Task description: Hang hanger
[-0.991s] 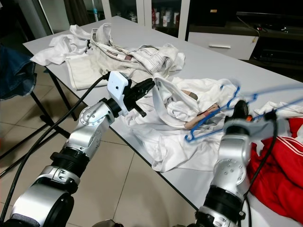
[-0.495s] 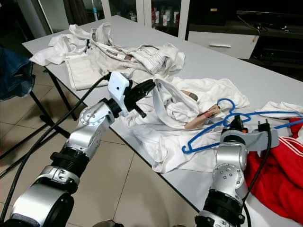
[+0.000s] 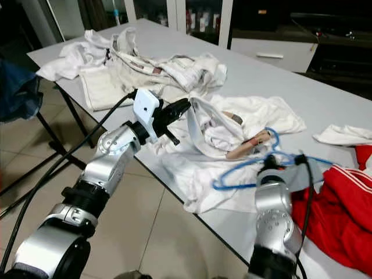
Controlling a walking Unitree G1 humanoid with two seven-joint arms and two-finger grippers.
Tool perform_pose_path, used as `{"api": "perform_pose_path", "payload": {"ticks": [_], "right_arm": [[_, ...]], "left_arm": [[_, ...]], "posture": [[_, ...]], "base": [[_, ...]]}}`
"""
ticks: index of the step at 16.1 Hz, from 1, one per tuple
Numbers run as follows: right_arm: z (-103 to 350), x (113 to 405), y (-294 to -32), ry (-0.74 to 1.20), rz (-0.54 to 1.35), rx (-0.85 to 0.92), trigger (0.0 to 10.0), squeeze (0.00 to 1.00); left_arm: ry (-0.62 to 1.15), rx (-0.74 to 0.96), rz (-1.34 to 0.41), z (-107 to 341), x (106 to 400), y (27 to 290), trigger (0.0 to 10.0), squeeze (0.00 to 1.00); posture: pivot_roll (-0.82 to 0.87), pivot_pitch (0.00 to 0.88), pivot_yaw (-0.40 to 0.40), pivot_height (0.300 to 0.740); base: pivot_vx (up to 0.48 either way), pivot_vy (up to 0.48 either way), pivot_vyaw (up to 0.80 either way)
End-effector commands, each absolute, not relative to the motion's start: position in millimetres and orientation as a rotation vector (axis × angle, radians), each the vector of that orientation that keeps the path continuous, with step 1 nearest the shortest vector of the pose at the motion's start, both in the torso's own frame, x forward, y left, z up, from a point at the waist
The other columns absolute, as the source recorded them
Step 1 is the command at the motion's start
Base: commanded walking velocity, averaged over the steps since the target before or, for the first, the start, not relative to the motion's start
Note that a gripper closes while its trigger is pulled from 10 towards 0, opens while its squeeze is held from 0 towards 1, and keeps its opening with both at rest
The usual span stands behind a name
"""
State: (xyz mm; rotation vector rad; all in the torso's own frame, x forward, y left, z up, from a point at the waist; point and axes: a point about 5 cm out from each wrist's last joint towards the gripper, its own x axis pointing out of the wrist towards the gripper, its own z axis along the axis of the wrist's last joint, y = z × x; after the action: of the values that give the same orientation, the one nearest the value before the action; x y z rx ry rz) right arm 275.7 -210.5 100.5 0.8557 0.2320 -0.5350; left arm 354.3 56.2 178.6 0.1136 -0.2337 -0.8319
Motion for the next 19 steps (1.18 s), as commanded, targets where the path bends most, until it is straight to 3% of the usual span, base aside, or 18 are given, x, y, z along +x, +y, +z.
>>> {"api": "perform_pose_path", "payload": {"ticks": [1,2,5,6,9,16,19], "right_arm": [[99.0,272.8,-202.5,0.278,-0.5,0.826,10.0,0.76],[101.3,269.3,-202.1,0.285,-0.472,0.783,10.0,0.0],[115.1,268.0,-196.5,0.286,-0.353,0.559,10.0,0.0],[129.4,271.1,-196.3,0.25,-0.292,0.404,10.0,0.0],[143.6,278.1,-199.8,0.248,-0.218,0.275,10.0,0.0],[133.3,280.5,-204.4,0.39,-0.132,0.273,10.0,0.0],[124.4,275.1,-199.0,0.438,-0.148,0.43,10.0,0.0]], "left_arm": [[-0.254,0.133,-0.829,183.2,354.8,57.8,10.0,0.0],[-0.255,0.133,-0.829,183.2,354.9,57.5,10.0,0.0],[-0.255,0.132,-0.831,183.1,355.0,56.5,10.0,0.0],[-0.255,0.131,-0.831,183.1,355.1,56.1,10.0,0.0],[-0.257,0.131,-0.827,183.2,355.1,56.2,10.0,0.0],[-0.257,0.135,-0.815,182.7,355.5,59.5,10.0,0.0],[-0.257,0.135,-0.822,183.3,355.7,57.8,10.0,0.0]], "posture": [[-0.05,0.0,0.062,0.723],[-0.05,0.0,0.061,0.723],[-0.06,0.0,0.062,0.723],[-0.06,0.0,0.06,0.723],[-0.05,0.0,0.056,0.723],[-0.05,0.0,0.054,0.723],[-0.05,0.0,0.056,0.723]], "base": [[0.0,0.0,0.0],[0.0,0.0,0.0],[0.0,0.0,0.0],[0.0,0.0,0.0],[0.0,0.0,0.0],[0.0,0.0,0.0],[0.0,0.0,0.0]]}}
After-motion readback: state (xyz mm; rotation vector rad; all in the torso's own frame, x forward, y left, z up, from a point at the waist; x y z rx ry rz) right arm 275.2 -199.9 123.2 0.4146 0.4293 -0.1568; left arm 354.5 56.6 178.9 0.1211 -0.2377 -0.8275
